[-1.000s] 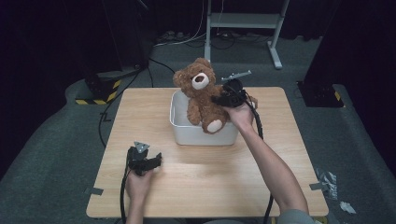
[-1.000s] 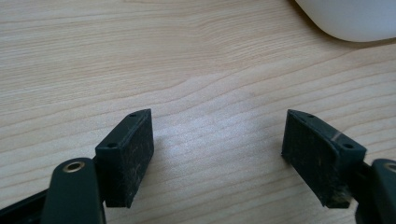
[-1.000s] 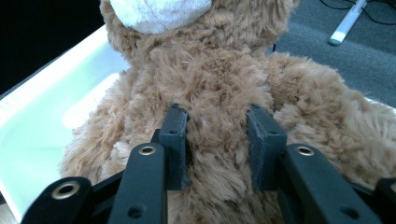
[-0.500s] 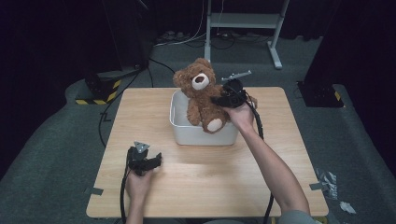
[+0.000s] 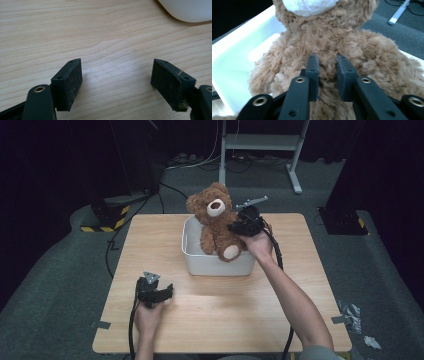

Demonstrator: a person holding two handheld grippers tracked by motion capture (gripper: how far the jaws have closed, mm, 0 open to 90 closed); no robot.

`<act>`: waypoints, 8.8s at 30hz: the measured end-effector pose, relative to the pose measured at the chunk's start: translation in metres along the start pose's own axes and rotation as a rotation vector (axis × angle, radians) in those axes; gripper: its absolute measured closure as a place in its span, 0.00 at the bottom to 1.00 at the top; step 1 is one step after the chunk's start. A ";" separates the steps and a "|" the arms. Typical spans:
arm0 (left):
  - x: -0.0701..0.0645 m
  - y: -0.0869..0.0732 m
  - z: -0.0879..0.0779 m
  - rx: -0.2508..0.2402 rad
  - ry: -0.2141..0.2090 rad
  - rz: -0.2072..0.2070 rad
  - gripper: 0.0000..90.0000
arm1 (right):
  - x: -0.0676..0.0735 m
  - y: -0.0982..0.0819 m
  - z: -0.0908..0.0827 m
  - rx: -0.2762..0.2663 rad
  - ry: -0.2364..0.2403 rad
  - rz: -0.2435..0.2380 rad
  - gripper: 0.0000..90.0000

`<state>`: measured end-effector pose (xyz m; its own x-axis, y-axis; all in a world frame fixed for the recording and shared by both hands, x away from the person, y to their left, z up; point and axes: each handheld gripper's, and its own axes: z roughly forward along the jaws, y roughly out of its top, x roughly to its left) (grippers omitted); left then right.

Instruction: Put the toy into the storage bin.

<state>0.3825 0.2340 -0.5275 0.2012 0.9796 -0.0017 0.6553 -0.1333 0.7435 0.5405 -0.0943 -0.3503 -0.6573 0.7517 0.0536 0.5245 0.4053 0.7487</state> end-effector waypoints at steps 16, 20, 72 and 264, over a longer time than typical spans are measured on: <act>0.000 0.000 0.000 0.002 -0.001 0.003 0.28 | 0.003 -0.004 0.002 0.006 0.002 -0.017 0.84; 0.000 0.000 0.000 0.002 -0.001 0.003 0.28 | 0.005 -0.005 0.001 0.001 -0.001 -0.021 0.84; 0.000 0.000 0.000 0.001 0.001 -0.001 0.28 | 0.001 -0.033 -0.032 -0.134 0.055 -0.014 0.69; 0.000 0.000 0.000 0.001 0.000 -0.002 0.28 | -0.034 -0.171 -0.095 -0.264 0.040 0.164 0.61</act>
<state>0.3824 0.2337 -0.5276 0.2000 0.9798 -0.0032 0.6565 -0.1316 0.7428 0.4220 -0.2384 -0.4174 -0.5994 0.7724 0.2100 0.4700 0.1273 0.8734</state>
